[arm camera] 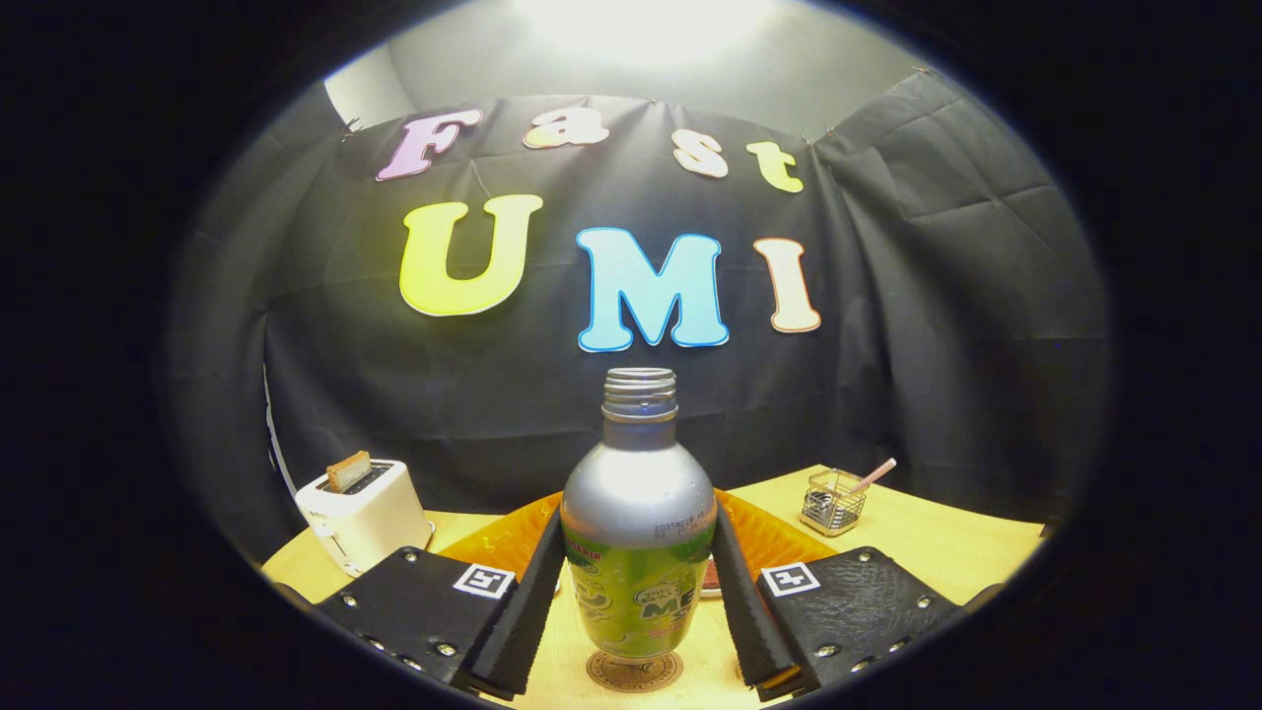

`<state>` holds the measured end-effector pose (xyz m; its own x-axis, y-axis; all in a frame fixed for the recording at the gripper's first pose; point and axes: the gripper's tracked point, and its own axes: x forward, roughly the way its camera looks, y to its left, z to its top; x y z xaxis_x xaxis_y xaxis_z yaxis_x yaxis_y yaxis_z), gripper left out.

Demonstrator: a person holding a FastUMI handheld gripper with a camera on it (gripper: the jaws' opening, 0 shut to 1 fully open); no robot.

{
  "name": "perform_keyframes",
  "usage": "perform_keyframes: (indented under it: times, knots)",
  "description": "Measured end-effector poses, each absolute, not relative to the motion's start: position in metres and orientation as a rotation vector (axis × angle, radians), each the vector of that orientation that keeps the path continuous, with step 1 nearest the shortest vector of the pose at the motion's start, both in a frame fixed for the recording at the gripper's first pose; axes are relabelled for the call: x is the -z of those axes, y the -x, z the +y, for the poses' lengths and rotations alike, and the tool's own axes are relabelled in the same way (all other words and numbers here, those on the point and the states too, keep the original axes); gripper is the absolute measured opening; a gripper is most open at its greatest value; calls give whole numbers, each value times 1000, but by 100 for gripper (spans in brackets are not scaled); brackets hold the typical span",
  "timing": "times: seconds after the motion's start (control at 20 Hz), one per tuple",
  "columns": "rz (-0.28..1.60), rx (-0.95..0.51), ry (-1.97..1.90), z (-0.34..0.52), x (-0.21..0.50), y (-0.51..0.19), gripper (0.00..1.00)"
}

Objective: Take the bottle from table, then pour the juice into the cup, finally place the bottle on the coaster

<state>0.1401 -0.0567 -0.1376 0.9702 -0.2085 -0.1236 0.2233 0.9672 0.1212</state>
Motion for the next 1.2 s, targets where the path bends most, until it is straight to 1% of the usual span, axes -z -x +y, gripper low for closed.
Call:
perform_keyframes:
  times: [0.15, 0.45, 0.7, 1.2]
  knots:
    - [102, 180, -153, -50, 153, -144, 76]
    - [158, 128, -143, -37, 198, -156, 77]
    - [189, 145, -104, -40, 223, -160, 77]
    - [245, 131, -38, -27, 260, -160, 77]
